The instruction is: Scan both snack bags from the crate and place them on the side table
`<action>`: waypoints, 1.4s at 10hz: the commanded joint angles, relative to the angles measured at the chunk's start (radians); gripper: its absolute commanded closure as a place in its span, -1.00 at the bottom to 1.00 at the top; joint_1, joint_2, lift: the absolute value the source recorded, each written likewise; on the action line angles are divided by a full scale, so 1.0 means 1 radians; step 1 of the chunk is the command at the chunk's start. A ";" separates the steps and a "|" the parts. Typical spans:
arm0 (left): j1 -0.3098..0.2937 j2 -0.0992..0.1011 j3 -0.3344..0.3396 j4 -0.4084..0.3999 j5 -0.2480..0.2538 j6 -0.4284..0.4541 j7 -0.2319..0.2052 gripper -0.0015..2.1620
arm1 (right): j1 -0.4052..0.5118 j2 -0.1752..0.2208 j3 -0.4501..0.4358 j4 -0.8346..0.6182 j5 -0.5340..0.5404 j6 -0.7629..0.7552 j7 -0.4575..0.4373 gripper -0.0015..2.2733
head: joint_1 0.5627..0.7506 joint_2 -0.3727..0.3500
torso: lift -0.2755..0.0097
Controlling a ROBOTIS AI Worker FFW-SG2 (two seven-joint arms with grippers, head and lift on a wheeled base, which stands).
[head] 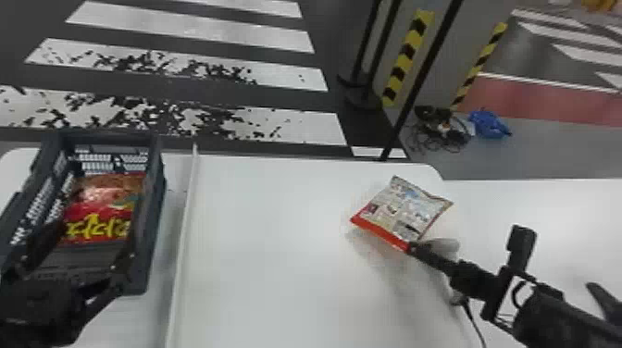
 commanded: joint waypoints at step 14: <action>0.005 0.002 -0.001 -0.007 0.000 -0.003 -0.002 -0.92 | -0.115 -0.155 -0.285 0.237 -0.092 -0.143 -0.482 0.97 | 0.41 -0.94 | 0.24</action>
